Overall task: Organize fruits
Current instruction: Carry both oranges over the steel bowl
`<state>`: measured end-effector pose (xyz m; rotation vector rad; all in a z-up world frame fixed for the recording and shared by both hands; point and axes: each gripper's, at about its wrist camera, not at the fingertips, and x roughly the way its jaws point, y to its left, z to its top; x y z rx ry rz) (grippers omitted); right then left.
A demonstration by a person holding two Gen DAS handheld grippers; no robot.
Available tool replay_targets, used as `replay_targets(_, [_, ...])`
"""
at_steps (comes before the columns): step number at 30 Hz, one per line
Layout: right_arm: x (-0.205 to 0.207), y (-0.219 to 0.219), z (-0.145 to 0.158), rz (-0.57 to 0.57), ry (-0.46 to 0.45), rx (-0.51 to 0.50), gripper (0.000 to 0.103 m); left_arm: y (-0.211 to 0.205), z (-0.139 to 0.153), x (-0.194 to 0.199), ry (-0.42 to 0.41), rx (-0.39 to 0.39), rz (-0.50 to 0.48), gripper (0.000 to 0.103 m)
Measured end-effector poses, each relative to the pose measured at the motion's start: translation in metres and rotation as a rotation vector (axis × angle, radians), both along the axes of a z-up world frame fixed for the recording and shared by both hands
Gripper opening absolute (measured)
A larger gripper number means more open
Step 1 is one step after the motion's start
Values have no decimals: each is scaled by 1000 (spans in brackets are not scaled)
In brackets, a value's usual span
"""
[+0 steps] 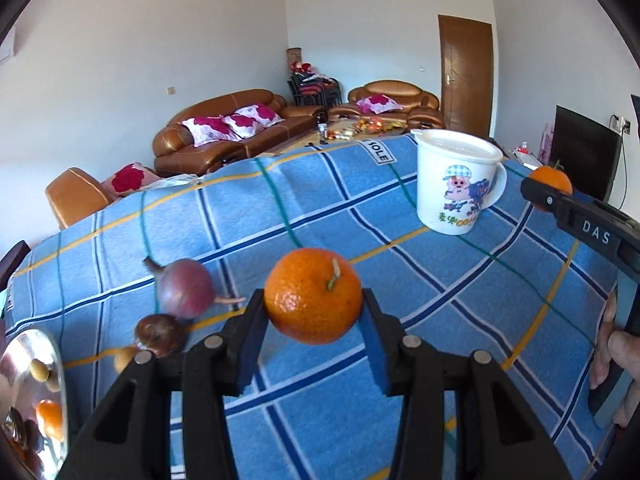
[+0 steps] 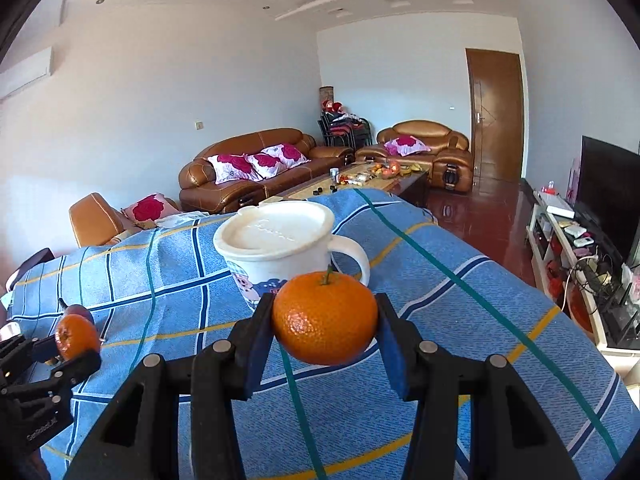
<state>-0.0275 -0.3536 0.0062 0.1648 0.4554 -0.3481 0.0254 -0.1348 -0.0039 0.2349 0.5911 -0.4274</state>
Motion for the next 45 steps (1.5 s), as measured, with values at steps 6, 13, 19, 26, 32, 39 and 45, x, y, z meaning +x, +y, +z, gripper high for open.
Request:
replay_targets(6, [-7,32,2,-4,17,20,50,37,3,-15,-47,-6,47,47])
replay_targets(13, [-19,84,0,35,12,25,50,78,8,-32,-74,-20,73,47])
replay_targets(19, [-17,131,0,100,15,25,50,110,9,-37,-76,-42,102,47])
replay_targets(26, [-10,183,0,175,10,31,51,147,10,-38,-94,-40,149,47])
replay_targets(32, [0,225,-1,241,9,30,51,185,13,-32,-119,-42,203,47])
replay_targets(39, [12,276,-1,320,6,9,51,228,13,-19,-118,-51,280,47])
replay_targets(45, [24,317,-2,393,0,11,51,264,13,-11,-104,-65,360,47])
